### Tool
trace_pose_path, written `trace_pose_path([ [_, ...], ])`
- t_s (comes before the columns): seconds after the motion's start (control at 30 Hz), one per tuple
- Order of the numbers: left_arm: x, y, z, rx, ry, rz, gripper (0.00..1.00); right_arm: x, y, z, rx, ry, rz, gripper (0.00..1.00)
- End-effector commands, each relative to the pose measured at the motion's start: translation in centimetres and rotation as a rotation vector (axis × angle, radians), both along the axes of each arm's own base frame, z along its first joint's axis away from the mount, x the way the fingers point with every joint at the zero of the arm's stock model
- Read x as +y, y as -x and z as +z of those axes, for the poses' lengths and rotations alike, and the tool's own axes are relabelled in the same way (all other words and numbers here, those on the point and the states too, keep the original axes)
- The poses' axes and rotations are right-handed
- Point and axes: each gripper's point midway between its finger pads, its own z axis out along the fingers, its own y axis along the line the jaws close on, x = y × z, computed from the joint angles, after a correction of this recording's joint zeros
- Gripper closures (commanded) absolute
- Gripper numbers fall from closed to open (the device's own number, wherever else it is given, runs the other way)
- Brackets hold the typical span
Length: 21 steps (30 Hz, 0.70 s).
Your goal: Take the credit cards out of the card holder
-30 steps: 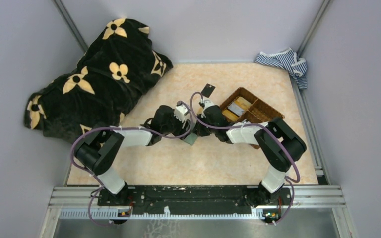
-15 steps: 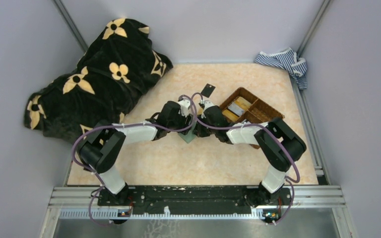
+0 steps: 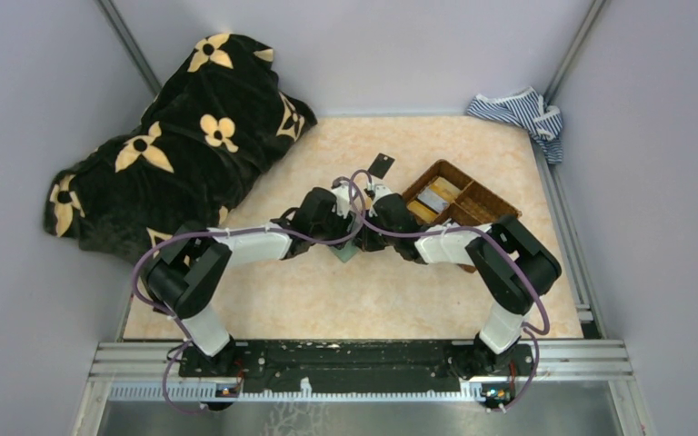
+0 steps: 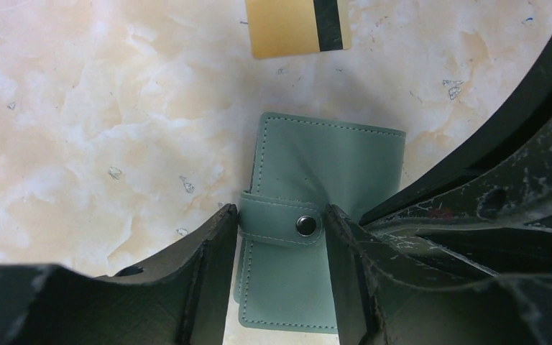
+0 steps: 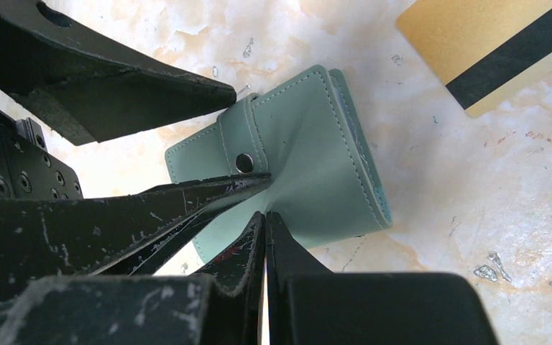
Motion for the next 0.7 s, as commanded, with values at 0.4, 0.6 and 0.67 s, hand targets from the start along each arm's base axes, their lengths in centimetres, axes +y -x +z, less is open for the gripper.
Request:
trace_pose_path([
  [0.4,0.5,1.8,-3.2,0.099,-0.103,-0.023,0.96,0.1,0.5,-0.3,0.019,-0.003,0.01,1.0],
  [0.6,0.4,2.2,-3.7,0.119,-0.102,-0.031,1.0,0.1,0.6,-0.5,0.022,0.001,0.009,1.0],
  [0.67,0.6,2.0,-3.9,0.117,-0.111,-0.023,1.0,0.0,0.6,-0.6,0.023,0.002,0.007,1.0],
])
